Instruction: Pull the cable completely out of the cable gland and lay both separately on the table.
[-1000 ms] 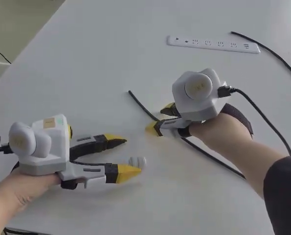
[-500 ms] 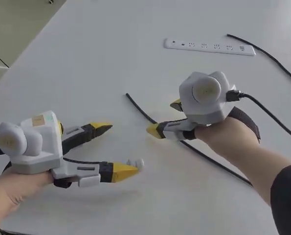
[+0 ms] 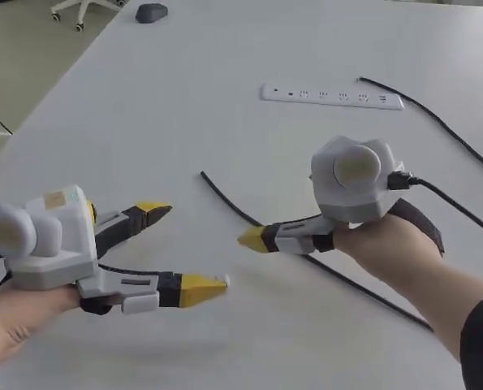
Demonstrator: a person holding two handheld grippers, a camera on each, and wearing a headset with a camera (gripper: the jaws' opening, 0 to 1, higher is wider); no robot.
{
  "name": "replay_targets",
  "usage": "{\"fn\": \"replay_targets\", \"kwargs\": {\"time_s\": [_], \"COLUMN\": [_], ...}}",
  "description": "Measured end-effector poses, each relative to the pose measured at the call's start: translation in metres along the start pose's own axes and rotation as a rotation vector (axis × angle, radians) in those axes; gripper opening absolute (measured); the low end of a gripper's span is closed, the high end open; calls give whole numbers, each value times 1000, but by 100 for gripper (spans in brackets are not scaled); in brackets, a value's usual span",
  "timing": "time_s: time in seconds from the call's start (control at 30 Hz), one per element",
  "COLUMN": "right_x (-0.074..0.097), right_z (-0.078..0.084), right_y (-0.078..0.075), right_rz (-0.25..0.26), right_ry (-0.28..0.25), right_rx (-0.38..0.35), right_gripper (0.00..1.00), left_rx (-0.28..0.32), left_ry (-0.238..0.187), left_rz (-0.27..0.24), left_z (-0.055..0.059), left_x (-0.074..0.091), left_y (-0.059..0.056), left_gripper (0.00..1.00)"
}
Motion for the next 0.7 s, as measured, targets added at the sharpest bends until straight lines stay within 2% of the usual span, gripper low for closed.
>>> {"fn": "replay_targets", "kwargs": {"time_s": [0.07, 0.1, 0.17, 0.2, 0.27, 0.3, 0.37, 0.4, 0.43, 0.5, 0.57, 0.63, 0.7], "right_x": [9, 18, 36, 40, 65, 74, 94, 107, 113, 133, 148, 166, 182], "right_z": [2, 5, 6, 6, 7, 7, 13, 20, 22, 27, 31, 36, 44], "right_y": [-4, -6, -10, -11, -18, -20, -26, -28, -28, -29, -28, -25, -22], "right_rz": [13, 21, 49, 54, 91, 101, 138, 160, 164, 192, 206, 223, 252], "right_ry": [-2, 7, -15, -19, -55, -68, -62, -30, -29, -20, -26, -30, -23], "right_rx": [-22, -45, -71, -82, -150, -170, -220, -237, -239, -252, -267, -278, -303], "right_gripper": [99, 99, 99, 99, 99, 99, 99, 99, 99, 99, 99, 99, 99], "left_rx": [1, -13, -17, -15, -33, -44, -49, -55, -45, -57, -78, -74, -81], "left_ry": [8, 20, 10, 15, 9, 22, 27, 48, 90, 108, 94, 92, 104], "left_rz": [-7, -30, -38, -51, -63, -78, -87, -106, -133, -136, -121, -117, -135], "left_z": [-2, -4, -10, -12, -17, -18, -20, -19, -17, -20, -26, -31, -35], "left_x": [3, 6, 10, 11, 15, 16, 17, 18, 21, 20, 19, 18, 18], "left_y": [-2, -2, -6, -6, -10, -12, -14, -13, -13, -20, -30, -39, -47], "left_gripper": [99, 99, 99, 99, 99, 99, 99, 99, 99, 99, 99, 99, 99]}}
Point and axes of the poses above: the centre of the closed fingertips' face, and the gripper's own axes: x roughly backward along the fingers, y roughly to its left, z roughly out of its underside, the point moved 6 cm from there along x, roughly backward along the fingers, and after that the axes turned 1 degree about x, right-handed, at the moved point
